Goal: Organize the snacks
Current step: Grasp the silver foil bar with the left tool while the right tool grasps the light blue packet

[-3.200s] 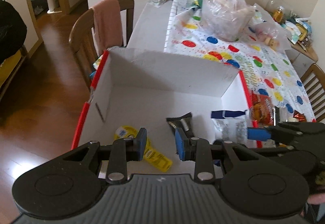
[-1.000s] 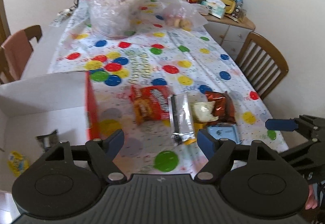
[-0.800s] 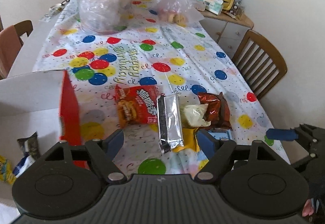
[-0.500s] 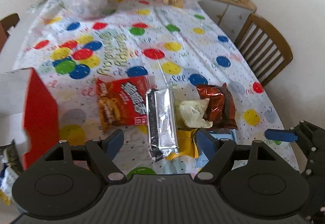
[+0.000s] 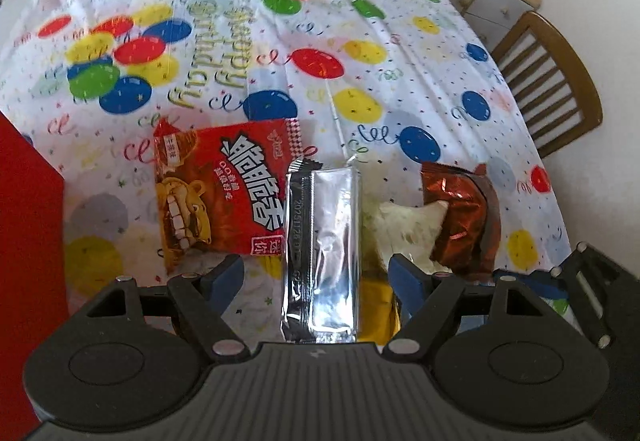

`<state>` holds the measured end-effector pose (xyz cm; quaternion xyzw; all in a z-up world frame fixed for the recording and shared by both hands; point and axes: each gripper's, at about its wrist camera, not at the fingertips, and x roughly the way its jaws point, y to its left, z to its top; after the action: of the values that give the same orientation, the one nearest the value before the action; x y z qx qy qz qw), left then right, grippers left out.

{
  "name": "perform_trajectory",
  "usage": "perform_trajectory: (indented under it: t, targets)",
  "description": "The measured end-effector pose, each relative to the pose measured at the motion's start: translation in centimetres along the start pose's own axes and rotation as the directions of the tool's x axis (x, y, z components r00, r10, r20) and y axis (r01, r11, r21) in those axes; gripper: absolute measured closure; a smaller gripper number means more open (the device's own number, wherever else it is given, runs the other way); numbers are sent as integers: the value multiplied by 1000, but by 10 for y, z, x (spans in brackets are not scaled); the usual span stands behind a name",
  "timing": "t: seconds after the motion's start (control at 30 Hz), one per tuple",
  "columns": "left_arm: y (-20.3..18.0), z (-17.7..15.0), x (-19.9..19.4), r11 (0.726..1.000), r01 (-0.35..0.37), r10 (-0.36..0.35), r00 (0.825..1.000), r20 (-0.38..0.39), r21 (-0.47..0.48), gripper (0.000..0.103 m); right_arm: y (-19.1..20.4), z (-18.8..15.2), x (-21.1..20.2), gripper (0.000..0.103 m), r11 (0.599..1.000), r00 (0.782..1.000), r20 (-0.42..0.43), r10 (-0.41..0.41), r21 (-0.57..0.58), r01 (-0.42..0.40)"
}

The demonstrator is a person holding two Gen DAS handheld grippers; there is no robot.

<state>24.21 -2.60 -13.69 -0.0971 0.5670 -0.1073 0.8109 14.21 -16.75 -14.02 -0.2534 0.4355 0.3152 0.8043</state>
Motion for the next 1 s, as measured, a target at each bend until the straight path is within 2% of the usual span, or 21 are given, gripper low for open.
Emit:
perform_trajectory:
  t: [0.27, 0.5, 0.63, 0.8, 0.9, 1.0]
  targets:
    - [8, 5, 20, 998, 45, -47, 997, -59, -45, 25, -6, -1, 17, 23, 998, 997, -45, 59, -16, -60]
    - [9, 6, 27, 997, 52, -55, 996, -66, -49, 31, -1, -7, 14, 30, 997, 997, -50, 55, -54, -58]
    - [8, 5, 26, 998, 43, -45, 997, -62, -40, 41, -5, -8, 17, 32, 998, 997, -52, 52, -30, -54]
    - [9, 1, 24, 999, 40, -41, 998, -56, -31, 57, -2, -12, 18, 51, 999, 998, -56, 38, -20, -39]
    - [6, -3, 21, 999, 35, -36, 998, -46, -20, 60, 1, -16, 12, 57, 1000, 998, -48, 27, 1, -27]
    - [7, -6, 19, 999, 32, -33, 999, -38, -24, 60, 4, -21, 7, 60, 999, 999, -38, 6, 35, -5]
